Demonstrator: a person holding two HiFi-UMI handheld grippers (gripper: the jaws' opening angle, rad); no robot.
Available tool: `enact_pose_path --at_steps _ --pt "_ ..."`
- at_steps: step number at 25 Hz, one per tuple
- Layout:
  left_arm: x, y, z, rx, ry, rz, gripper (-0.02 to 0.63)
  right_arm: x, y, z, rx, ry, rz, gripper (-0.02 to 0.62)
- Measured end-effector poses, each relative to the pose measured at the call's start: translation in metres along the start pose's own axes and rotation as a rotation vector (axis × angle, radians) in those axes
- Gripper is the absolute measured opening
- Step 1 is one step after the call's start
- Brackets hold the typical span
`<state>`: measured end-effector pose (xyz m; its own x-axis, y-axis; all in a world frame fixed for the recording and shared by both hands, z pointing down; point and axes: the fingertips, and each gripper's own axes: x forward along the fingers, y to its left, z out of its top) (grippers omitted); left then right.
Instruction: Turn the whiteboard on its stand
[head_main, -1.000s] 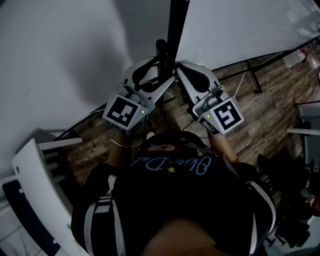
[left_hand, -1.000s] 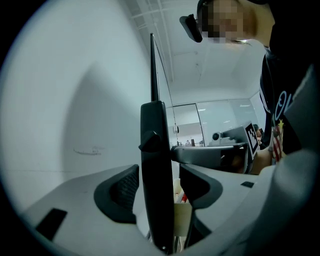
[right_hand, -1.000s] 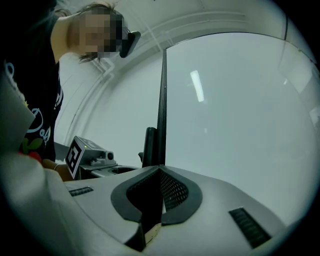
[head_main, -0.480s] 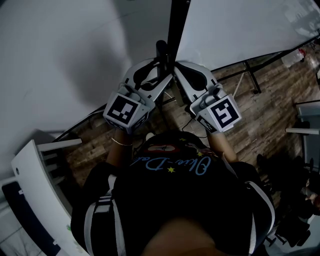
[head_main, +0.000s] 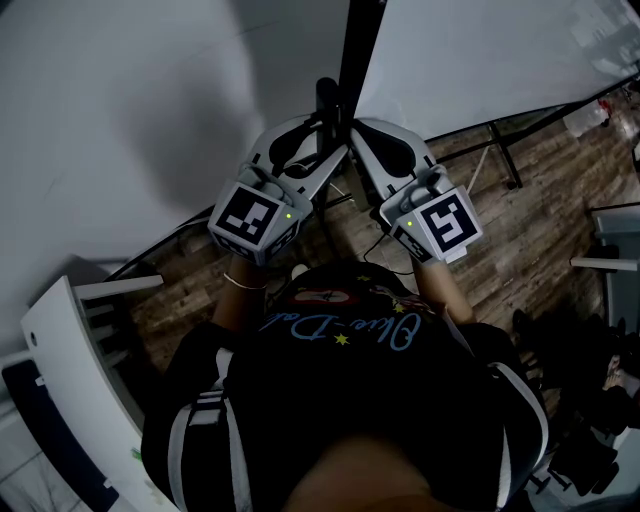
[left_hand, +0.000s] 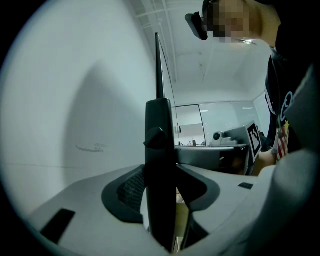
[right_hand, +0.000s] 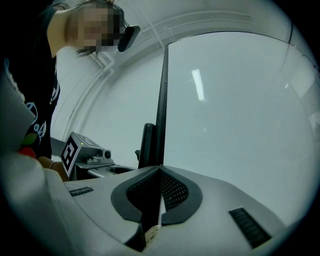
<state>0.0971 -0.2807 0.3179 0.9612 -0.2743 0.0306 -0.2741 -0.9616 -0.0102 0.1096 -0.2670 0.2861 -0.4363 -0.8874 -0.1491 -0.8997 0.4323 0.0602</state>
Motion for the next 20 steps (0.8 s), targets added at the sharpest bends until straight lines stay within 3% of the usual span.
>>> enact_pose_path --at_steps 20 --pt "-0.022 0.008 0.004 -0.009 -0.005 0.026 0.212 0.011 0.02 0.001 0.018 -0.005 0.034 0.018"
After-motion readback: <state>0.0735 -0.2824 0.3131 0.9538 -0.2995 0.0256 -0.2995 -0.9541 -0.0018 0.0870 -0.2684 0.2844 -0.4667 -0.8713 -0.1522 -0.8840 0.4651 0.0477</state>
